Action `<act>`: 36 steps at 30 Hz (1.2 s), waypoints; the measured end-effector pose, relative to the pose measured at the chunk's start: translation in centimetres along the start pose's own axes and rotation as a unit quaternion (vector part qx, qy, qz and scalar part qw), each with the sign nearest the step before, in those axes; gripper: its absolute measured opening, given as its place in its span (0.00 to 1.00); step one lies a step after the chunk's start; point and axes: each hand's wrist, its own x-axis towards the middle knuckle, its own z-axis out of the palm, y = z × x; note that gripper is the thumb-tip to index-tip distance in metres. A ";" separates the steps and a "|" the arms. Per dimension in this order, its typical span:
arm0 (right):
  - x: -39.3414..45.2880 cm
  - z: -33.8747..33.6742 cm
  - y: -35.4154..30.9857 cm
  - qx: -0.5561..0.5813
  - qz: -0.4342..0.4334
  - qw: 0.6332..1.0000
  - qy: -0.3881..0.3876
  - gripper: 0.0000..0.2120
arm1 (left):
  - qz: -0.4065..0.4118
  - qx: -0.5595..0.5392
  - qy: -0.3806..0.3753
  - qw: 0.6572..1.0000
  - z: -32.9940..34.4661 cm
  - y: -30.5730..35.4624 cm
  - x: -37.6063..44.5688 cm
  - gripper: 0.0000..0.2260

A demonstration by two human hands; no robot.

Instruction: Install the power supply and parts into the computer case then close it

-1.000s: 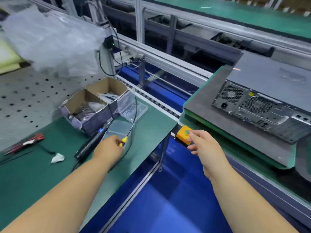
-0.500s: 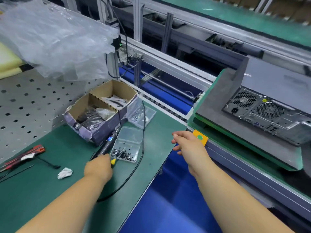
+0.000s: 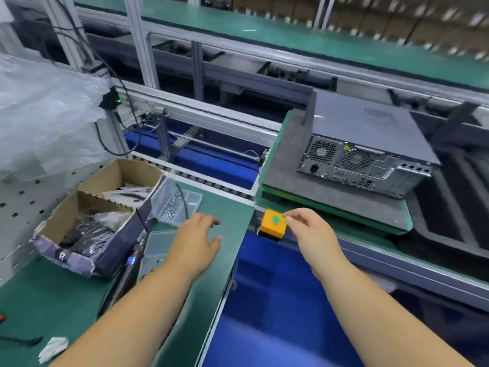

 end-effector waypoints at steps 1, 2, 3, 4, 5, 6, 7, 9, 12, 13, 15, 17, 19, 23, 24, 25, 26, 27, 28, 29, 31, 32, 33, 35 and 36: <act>0.5 -1.0 0.4 -0.021 -0.012 1.000 0.004 0.07 | 0.021 -0.003 -0.006 1.000 0.5 1.1 0.6 0.15; 1.1 -1.9 0.9 -0.045 -0.021 0.999 0.005 0.07 | 0.037 -0.002 -0.013 0.999 1.1 2.1 1.2 0.16; 1.7 -2.7 1.5 -0.067 -0.027 0.997 0.002 0.07 | 0.047 0.002 -0.021 0.999 1.9 3.1 1.8 0.16; 2.3 -3.4 2.1 -0.085 -0.030 0.996 -0.003 0.08 | 0.052 0.006 -0.031 0.998 2.6 3.9 2.3 0.17; 3.0 -4.0 2.7 -0.096 -0.030 0.995 -0.008 0.08 | 0.054 0.012 -0.043 0.998 3.5 4.7 2.9 0.18; 3.6 -4.5 3.5 -0.102 -0.029 0.994 -0.012 0.08 | 0.057 0.021 -0.056 0.997 4.4 5.4 3.4 0.19; 4.3 -5.0 4.2 -0.105 -0.025 0.994 -0.014 0.08 | 0.060 0.031 -0.071 0.995 5.5 6.0 3.9 0.20; 5.5 -6.2 5.6 -0.105 -0.012 0.994 -0.012 0.07 | 0.064 0.055 -0.111 0.990 7.7 7.1 5.2 0.24; 7.7 -8.7 7.4 -0.107 -0.001 0.994 -0.003 0.07 | 0.051 0.091 -0.181 0.978 11.5 8.1 7.4 0.30; 8.5 -9.7 7.8 -0.111 0.000 0.994 -0.002 0.07 | 0.041 0.106 -0.203 0.973 12.6 8.4 8.2 0.31; 10.4 -11.8 8.6 -0.115 0.000 0.993 -0.003 0.06 | 0.019 0.142 -0.235 0.961 14.6 8.8 9.7 0.33; 12.2 -13.8 9.3 -0.121 0.000 0.993 -0.003 0.06 | -0.003 0.173 -0.253 0.952 16.1 9.1 11.0 0.33; 14.1 -15.7 9.9 -0.120 -0.002 0.993 -0.003 0.05 | -0.025 0.187 -0.257 0.948 17.0 9.5 11.9 0.31; 17.1 -18.0 10.6 -0.124 0.002 0.992 -0.018 0.05 | -0.063 0.192 -0.243 0.949 17.8 10.2 12.9 0.23; 17.8 -18.3 10.7 -0.125 0.001 0.992 -0.023 0.05 | -0.070 0.195 -0.241 0.948 17.9 10.3 13.1 0.22; 18.3 -18.5 10.8 -0.125 -0.001 0.992 -0.027 0.05 | -0.080 0.198 -0.245 0.946 17.9 10.6 13.2 0.22; 18.8 -18.6 10.8 -0.122 -0.005 0.992 -0.032 0.05 | -0.086 0.200 -0.243 0.945 18.0 10.6 13.4 0.22; 19.2 -18.7 10.8 -0.123 -0.010 0.992 -0.036 0.05 | -0.093 0.201 -0.245 0.944 18.0 10.8 13.5 0.22; 19.6 -18.7 10.9 -0.121 -0.012 0.992 -0.040 0.05 | -0.099 0.197 -0.243 0.945 18.1 10.7 13.5 0.22; 19.8 -18.7 10.8 -0.120 -0.012 0.992 -0.043 0.06 | -0.105 0.194 -0.247 0.944 18.1 10.9 13.5 0.22; 20.5 -18.9 10.9 -0.113 -0.011 0.992 -0.052 0.06 | -0.116 0.188 -0.249 0.943 18.3 10.9 13.5 0.22; 20.7 -19.0 10.9 -0.108 -0.010 0.993 -0.055 0.06 | -0.121 0.187 -0.250 0.942 18.3 11.0 13.6 0.22; 20.8 -19.2 10.8 -0.108 -0.013 0.992 -0.058 0.06 | -0.122 0.191 -0.248 0.942 18.1 11.3 13.7 0.21; 21.0 -19.9 10.7 -0.103 -0.024 0.993 -0.055 0.06 | -0.101 0.213 -0.208 0.949 17.5 12.2 14.1 0.19; 21.0 -20.0 10.6 -0.098 -0.023 0.994 -0.050 0.06 | -0.100 0.203 -0.168 0.959 17.2 12.5 14.2 0.17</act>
